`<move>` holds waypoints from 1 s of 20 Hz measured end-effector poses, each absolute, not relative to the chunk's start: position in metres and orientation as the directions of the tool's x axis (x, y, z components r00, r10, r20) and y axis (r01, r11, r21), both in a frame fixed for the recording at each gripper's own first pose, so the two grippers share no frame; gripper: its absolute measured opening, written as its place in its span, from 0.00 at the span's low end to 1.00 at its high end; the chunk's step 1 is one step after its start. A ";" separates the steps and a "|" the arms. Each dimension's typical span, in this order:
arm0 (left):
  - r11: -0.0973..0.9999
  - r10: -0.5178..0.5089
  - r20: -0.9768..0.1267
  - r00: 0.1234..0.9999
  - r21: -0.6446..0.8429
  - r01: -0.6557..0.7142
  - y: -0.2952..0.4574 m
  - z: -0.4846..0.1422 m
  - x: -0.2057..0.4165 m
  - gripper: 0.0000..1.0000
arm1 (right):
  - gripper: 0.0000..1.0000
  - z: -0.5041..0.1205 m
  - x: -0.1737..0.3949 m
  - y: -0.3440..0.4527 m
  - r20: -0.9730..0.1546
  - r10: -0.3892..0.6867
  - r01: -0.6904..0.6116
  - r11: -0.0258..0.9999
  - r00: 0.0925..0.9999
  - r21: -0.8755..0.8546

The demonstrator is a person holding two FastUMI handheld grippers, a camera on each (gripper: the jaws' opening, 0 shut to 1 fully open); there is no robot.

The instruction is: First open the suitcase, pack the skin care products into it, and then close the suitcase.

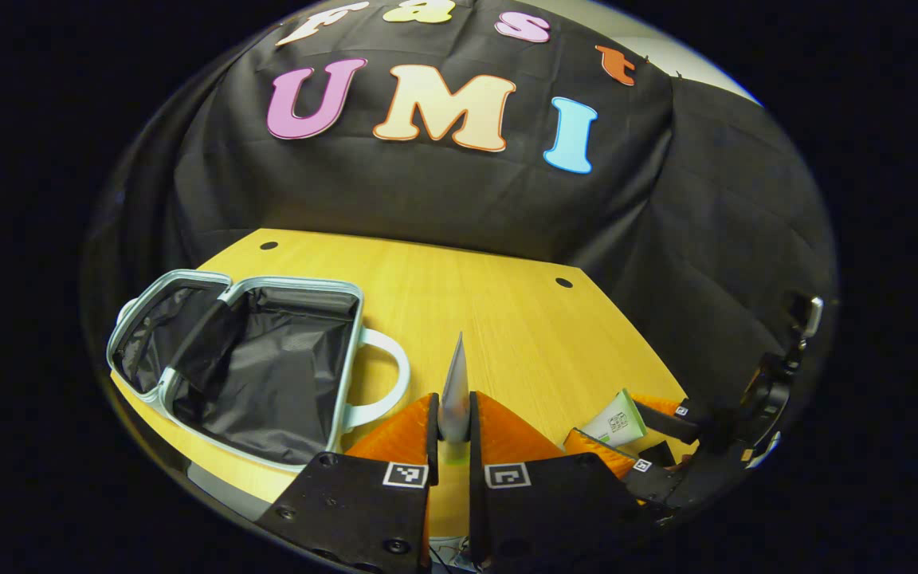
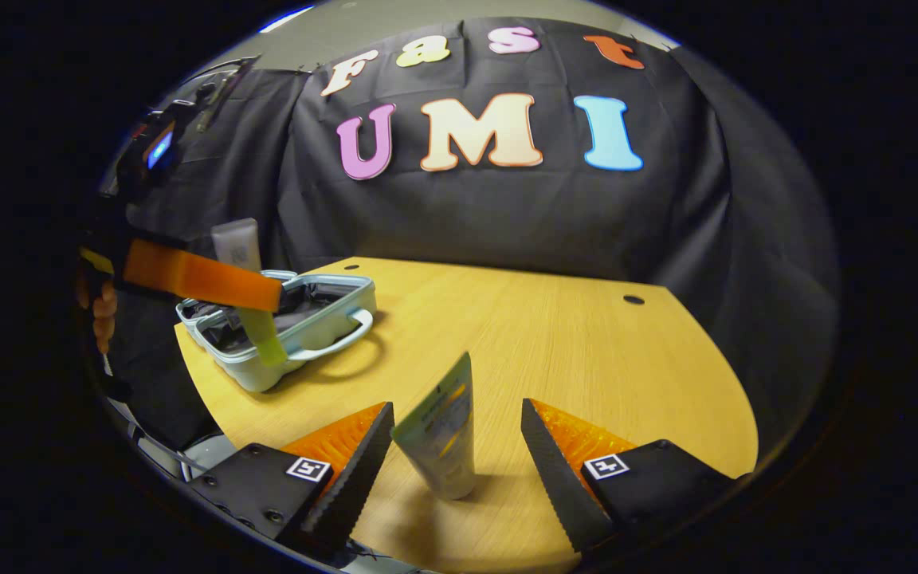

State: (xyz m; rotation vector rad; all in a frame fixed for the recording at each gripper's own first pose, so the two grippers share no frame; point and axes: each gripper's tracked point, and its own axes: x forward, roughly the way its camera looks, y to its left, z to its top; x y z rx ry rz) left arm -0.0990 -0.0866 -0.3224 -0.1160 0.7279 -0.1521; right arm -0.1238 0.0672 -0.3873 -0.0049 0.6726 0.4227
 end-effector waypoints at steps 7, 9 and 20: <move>0.994 -0.099 -0.687 0.719 -0.097 0.044 -0.044 -0.319 -0.110 0.11 | 0.26 -0.404 -0.117 0.067 -0.668 0.345 -0.359 0.925 0.659 0.124; 0.999 -0.047 -0.699 0.714 -0.052 0.015 -0.019 -0.319 -0.108 0.12 | 0.23 -0.395 -0.117 0.084 -0.666 0.410 -0.385 0.902 0.622 0.195; 0.999 0.035 -0.837 0.546 0.042 0.001 0.107 -0.386 -0.082 0.12 | 0.23 -0.309 -0.090 0.236 -0.570 0.581 -0.496 0.808 0.582 0.318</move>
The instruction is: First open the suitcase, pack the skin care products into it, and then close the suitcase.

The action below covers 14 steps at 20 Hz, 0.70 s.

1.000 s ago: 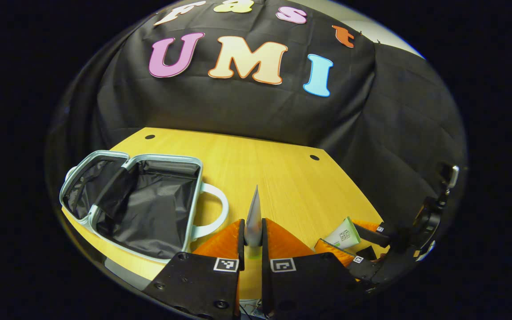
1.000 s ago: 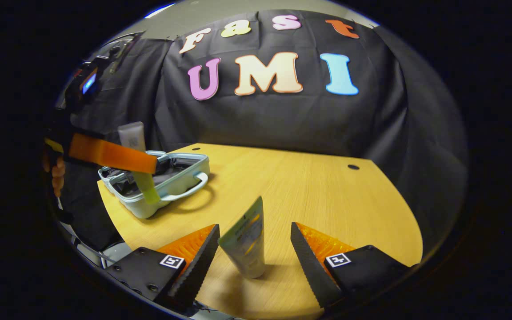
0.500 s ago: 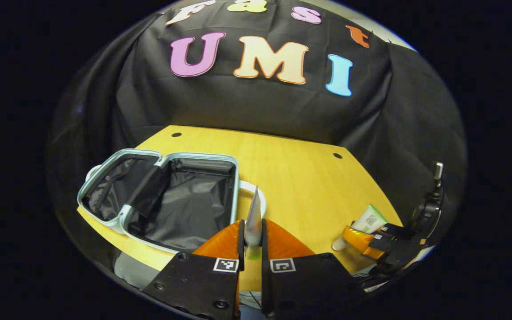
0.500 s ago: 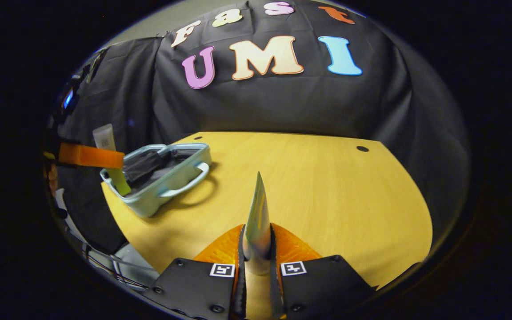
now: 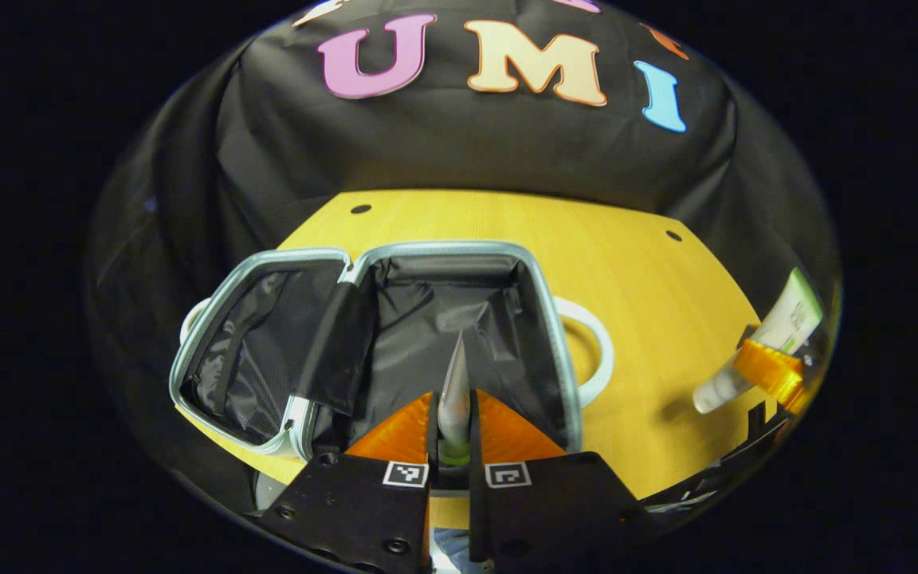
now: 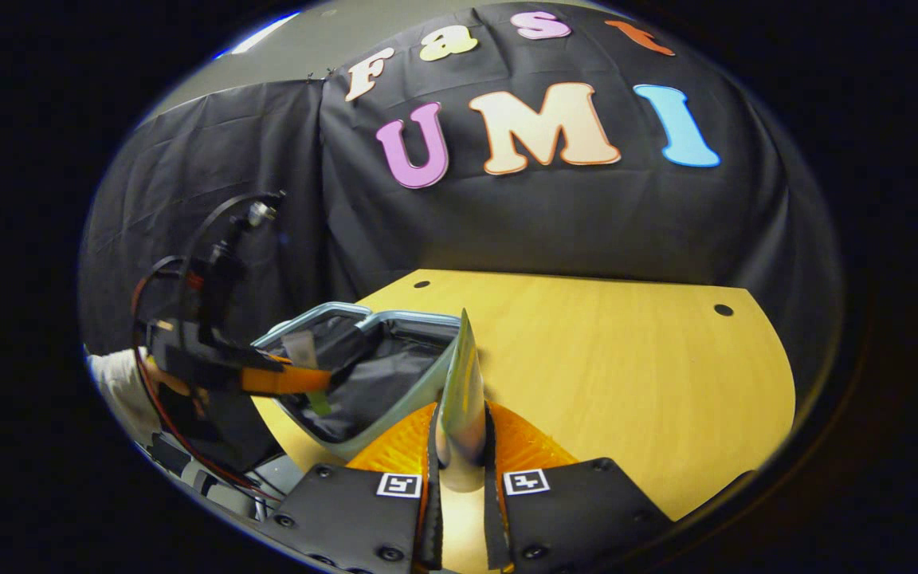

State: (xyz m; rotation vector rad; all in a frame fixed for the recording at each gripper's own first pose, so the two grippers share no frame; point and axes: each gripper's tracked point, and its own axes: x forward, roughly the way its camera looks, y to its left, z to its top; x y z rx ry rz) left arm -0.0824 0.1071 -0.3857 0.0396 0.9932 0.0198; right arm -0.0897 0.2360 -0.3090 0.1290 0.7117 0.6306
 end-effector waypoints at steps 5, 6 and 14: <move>1.000 0.001 -0.879 0.477 -0.002 -0.007 0.132 -0.414 -0.081 0.12 | 0.23 -0.305 -0.095 0.308 -0.585 0.641 -0.541 0.756 0.497 0.368; 1.000 -0.003 -0.881 0.473 -0.008 -0.009 0.135 -0.417 -0.081 0.12 | 0.23 -0.309 -0.095 0.319 -0.595 0.644 -0.545 0.751 0.481 0.372; 0.992 -0.099 -0.854 0.511 -0.125 -0.017 0.150 -0.407 -0.076 0.55 | 0.23 -0.367 -0.112 0.392 -0.691 0.641 -0.506 0.741 0.334 0.442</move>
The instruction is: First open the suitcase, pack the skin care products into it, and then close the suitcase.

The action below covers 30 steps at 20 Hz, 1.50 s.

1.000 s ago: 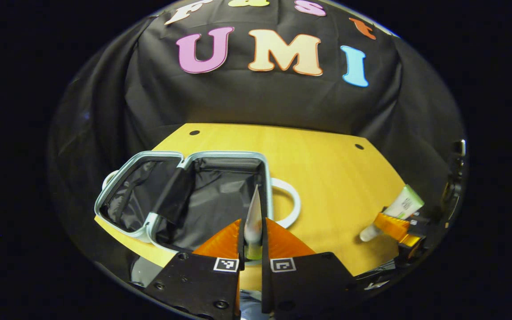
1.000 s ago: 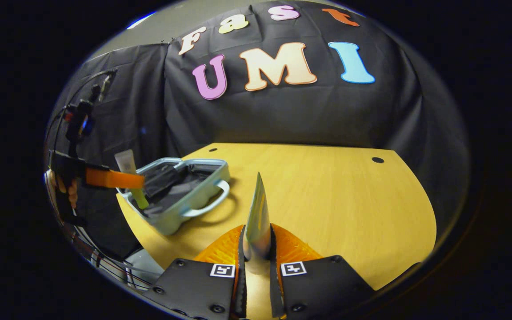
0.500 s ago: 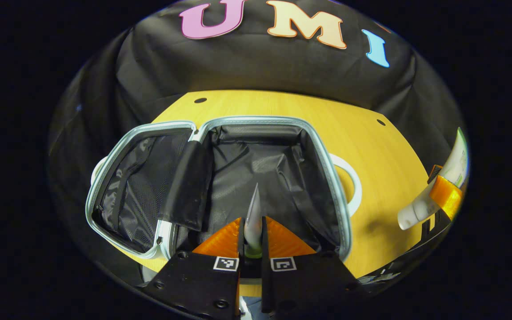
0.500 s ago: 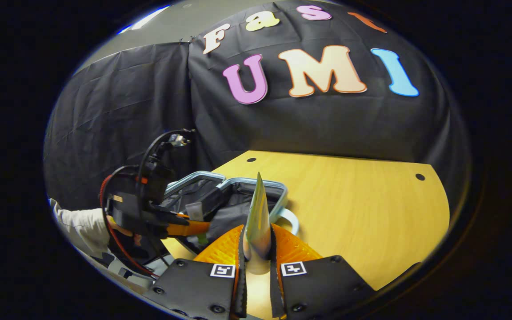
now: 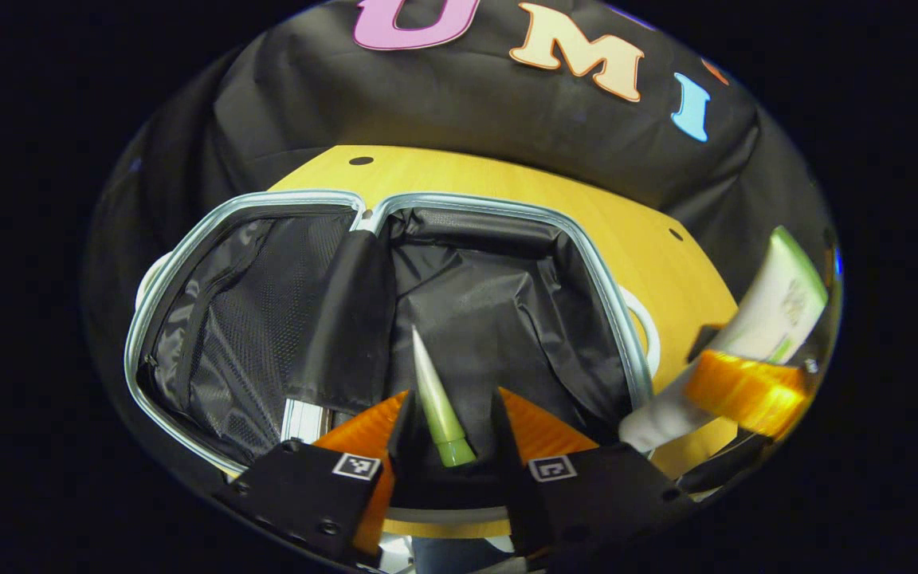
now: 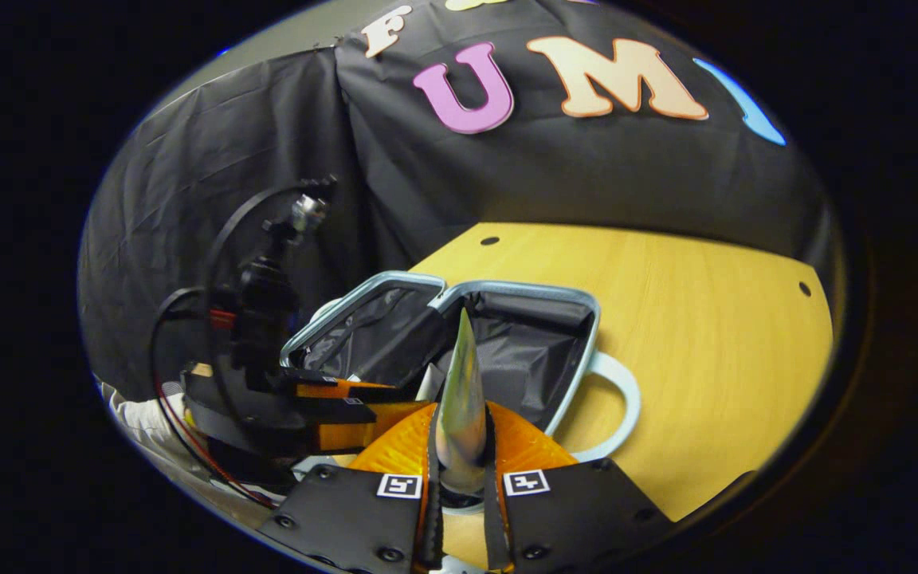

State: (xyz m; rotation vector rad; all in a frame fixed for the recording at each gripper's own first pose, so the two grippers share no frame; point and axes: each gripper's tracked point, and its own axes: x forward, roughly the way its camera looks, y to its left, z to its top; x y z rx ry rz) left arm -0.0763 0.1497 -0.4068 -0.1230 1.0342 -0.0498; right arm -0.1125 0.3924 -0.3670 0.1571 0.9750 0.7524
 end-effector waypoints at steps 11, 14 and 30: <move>0.981 -0.079 -0.755 0.651 -0.176 -0.085 0.306 -0.321 -0.028 0.74 | 0.34 -0.431 -0.102 0.400 -0.821 0.465 -0.358 0.867 0.332 0.346; 0.977 0.031 -0.750 0.661 -0.118 -0.180 0.374 -0.323 -0.021 0.78 | 0.63 -0.416 -0.090 0.398 -0.801 0.461 -0.347 0.875 0.382 0.337; 0.955 0.134 -0.898 0.420 0.004 -0.296 0.538 -0.431 -0.029 0.80 | 0.98 -0.306 -0.037 0.287 -0.640 0.138 -0.068 0.989 0.756 0.133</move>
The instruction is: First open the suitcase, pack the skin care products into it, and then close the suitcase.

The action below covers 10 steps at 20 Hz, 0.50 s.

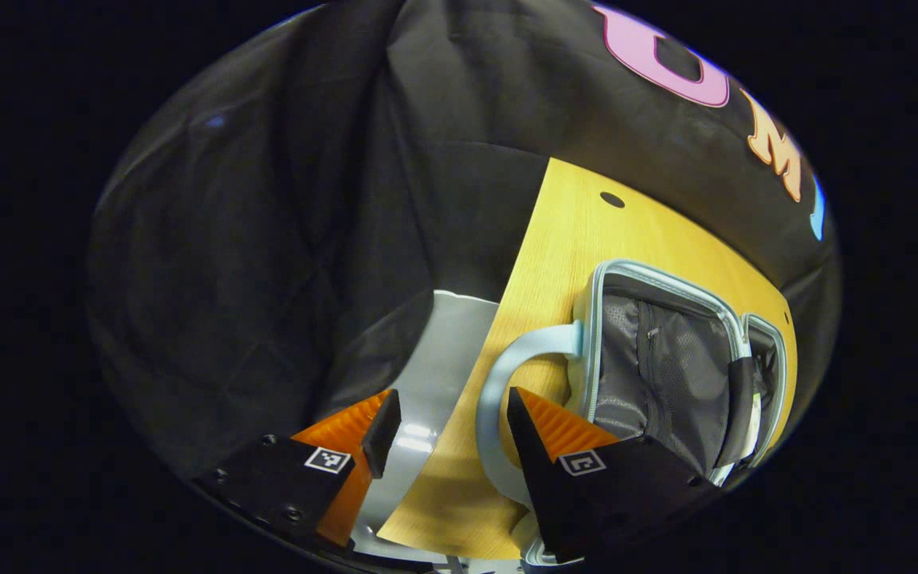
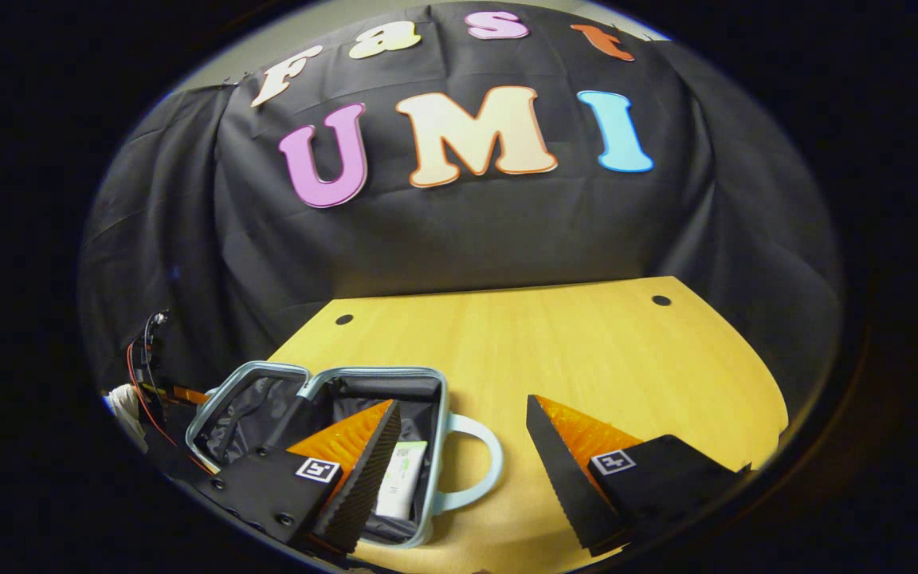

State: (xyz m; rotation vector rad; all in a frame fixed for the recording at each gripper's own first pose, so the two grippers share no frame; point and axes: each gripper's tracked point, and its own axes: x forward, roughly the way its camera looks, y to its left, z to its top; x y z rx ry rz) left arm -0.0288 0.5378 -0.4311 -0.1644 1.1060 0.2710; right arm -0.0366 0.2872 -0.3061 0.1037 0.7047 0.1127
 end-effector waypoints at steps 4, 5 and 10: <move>0.957 0.107 -0.933 0.345 0.002 -0.290 0.541 -0.451 -0.035 0.75 | 0.98 -0.291 -0.041 0.251 -0.619 0.054 0.005 0.996 0.783 0.093; 0.958 0.095 -0.934 0.345 -0.009 -0.286 0.536 -0.449 -0.033 0.59 | 0.98 -0.287 -0.041 0.245 -0.613 0.039 0.020 0.996 0.789 0.088; 0.976 0.131 -0.919 0.372 0.054 -0.209 0.524 -0.437 -0.019 0.11 | 0.98 -0.276 -0.043 0.219 -0.591 -0.005 0.049 0.997 0.807 0.059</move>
